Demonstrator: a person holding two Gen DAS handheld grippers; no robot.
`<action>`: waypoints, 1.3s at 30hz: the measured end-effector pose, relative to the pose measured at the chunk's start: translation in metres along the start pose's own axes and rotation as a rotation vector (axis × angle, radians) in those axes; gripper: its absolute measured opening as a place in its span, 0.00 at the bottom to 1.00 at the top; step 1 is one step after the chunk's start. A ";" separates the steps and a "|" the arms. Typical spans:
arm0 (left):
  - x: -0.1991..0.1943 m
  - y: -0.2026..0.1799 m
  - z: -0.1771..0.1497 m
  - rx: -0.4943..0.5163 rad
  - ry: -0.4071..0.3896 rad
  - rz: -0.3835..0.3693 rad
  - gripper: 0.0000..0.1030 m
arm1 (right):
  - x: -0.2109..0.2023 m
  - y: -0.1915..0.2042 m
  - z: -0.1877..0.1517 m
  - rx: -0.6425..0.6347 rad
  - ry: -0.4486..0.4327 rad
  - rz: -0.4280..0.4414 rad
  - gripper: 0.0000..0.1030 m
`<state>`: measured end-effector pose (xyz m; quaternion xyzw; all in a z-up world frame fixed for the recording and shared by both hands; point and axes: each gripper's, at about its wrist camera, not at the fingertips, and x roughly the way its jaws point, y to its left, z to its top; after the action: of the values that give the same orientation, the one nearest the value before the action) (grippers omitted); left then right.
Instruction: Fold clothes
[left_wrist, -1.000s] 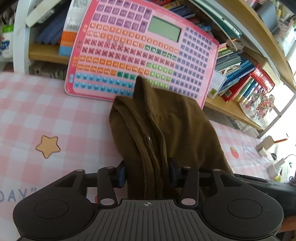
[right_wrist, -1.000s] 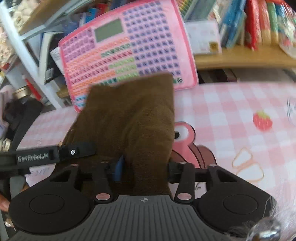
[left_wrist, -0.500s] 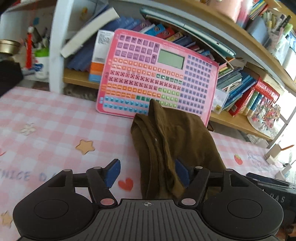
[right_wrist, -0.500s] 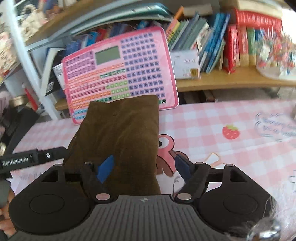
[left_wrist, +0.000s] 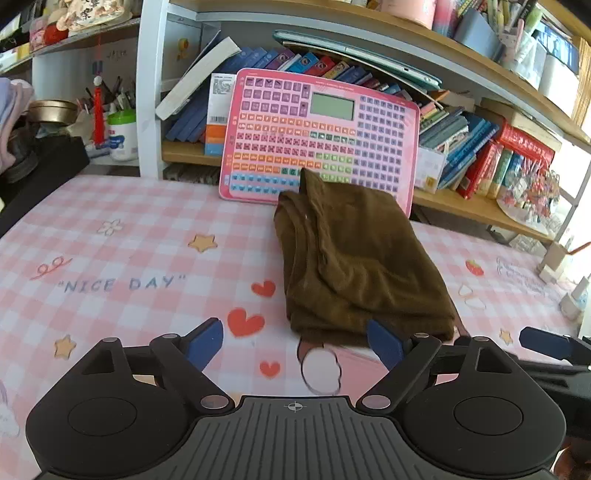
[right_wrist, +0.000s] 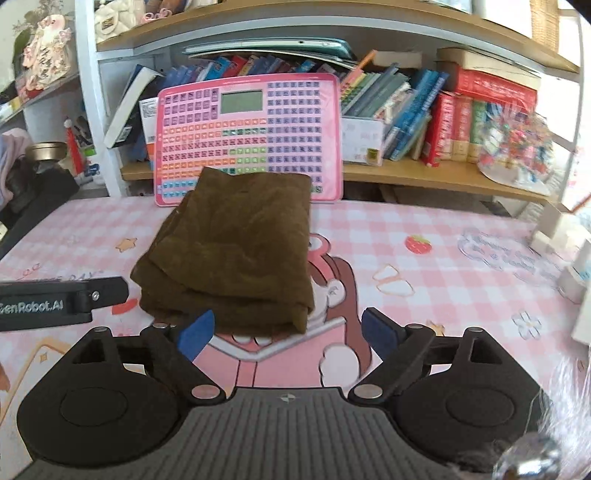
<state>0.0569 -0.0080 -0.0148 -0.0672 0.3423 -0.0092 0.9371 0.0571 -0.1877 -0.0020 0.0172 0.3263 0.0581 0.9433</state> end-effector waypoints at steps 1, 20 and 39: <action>-0.002 -0.002 -0.004 0.010 0.000 0.009 0.85 | -0.003 0.000 -0.002 0.013 0.003 -0.002 0.84; -0.023 -0.009 -0.020 0.076 -0.026 0.095 0.95 | -0.022 0.006 -0.018 0.005 -0.009 -0.033 0.88; -0.028 -0.011 -0.019 0.084 -0.028 0.077 0.99 | -0.023 0.004 -0.021 -0.002 0.006 -0.055 0.88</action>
<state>0.0238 -0.0195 -0.0102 -0.0147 0.3310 0.0134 0.9434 0.0261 -0.1865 -0.0042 0.0070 0.3293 0.0326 0.9436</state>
